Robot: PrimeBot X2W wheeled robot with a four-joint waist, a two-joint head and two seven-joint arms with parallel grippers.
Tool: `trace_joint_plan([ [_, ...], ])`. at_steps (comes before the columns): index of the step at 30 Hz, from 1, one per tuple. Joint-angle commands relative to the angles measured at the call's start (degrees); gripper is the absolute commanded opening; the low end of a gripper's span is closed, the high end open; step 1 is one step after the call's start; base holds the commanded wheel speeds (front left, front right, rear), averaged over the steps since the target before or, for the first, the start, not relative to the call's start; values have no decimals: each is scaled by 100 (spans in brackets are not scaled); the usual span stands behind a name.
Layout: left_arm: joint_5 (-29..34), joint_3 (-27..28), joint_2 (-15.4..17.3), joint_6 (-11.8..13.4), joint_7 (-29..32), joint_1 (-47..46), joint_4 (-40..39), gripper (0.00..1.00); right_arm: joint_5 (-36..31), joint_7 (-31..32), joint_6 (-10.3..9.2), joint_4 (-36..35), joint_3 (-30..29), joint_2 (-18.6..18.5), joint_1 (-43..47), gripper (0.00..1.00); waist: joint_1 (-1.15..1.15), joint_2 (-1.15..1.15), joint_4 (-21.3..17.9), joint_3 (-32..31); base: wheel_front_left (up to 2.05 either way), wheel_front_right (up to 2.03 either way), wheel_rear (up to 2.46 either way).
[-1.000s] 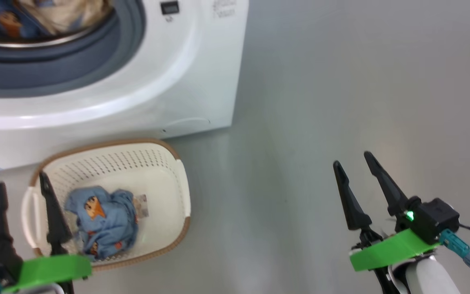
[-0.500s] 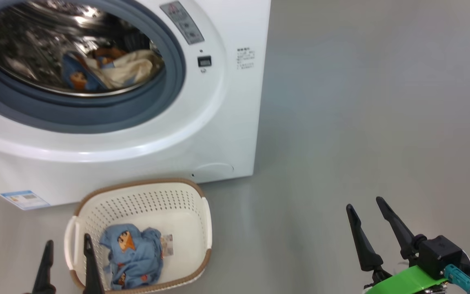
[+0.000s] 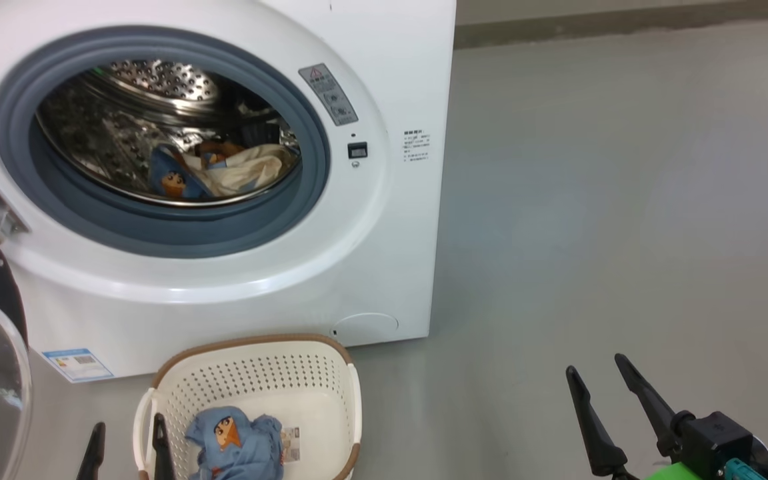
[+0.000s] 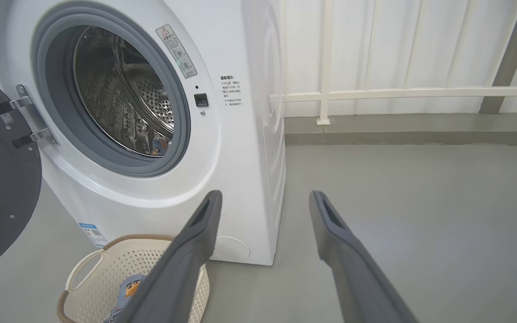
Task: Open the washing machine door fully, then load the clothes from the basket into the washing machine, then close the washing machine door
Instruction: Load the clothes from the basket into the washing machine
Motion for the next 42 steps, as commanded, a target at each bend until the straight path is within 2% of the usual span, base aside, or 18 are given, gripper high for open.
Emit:
trace_joint_plan([
  [1,33,188,84,-28,-53,-84,-80,100,-53,24,9,-198,118,-15,-49,100,0,0,19,-80,0,0,0],
  [34,17,103,61,52,21,-262,46,100,-57,130,9,-369,126,-22,-44,100,0,0,47,21,0,0,0],
  [42,-63,-12,53,-174,150,-803,526,100,-6,85,9,-410,183,-58,-240,100,0,0,15,476,0,0,0],
])
